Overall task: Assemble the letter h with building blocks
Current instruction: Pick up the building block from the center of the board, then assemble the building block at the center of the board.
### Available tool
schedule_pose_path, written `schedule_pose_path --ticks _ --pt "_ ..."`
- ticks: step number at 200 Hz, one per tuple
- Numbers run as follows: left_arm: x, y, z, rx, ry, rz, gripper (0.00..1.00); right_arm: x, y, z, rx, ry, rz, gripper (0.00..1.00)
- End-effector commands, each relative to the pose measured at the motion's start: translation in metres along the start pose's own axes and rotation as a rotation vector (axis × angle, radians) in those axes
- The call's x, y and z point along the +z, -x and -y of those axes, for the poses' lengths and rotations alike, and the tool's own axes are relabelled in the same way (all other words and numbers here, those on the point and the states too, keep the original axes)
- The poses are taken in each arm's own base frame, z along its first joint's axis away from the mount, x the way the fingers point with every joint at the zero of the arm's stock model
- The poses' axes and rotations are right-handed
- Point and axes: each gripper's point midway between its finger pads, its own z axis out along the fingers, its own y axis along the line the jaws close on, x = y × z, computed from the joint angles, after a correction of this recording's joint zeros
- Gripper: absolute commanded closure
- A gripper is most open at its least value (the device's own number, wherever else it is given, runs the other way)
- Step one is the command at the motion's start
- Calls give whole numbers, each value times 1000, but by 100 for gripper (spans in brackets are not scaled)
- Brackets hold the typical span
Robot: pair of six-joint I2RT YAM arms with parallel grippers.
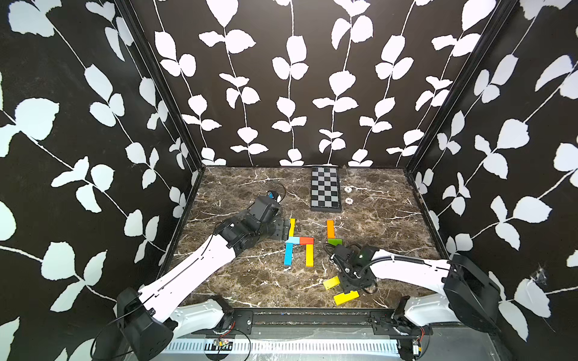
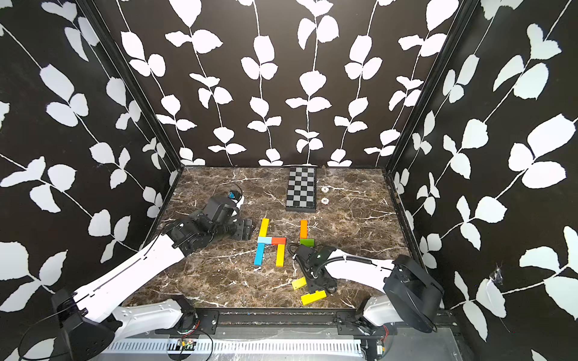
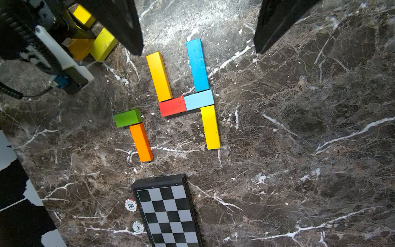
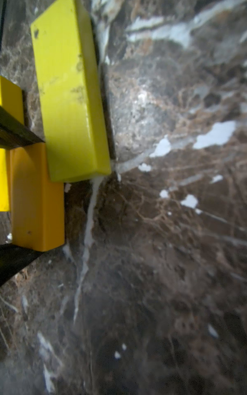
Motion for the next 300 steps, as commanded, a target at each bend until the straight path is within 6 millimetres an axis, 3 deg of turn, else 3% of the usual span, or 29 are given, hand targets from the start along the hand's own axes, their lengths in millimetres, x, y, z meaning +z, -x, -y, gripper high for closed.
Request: schedule_pose_path --ticks 1,23,53,73,108,138,236,251,279,300 --pt "-5 7 1 -14 -3 14 16 -13 2 26 59 -70 39 50" --pt "-6 9 0 -15 1 19 16 -32 13 45 161 -51 100 52" --pt "-6 9 -1 -25 6 21 16 -47 43 62 318 33 165 52" --pt "-5 8 -2 -28 12 14 16 -43 70 66 354 67 156 52" --pt "-2 5 -4 -24 26 -5 16 -17 116 70 355 43 85 57" --pt "-1 1 -5 -23 31 -12 16 -2 142 73 372 44 71 57" --pt "9 -6 -6 -24 39 -41 17 16 158 73 383 56 65 51" --pt "10 -8 -7 -23 40 -45 17 18 156 73 383 55 57 43" --pt "10 -9 -6 -25 36 -50 17 13 153 77 395 36 70 20" --pt "11 -10 -6 -27 35 -50 17 0 157 78 413 54 105 14"
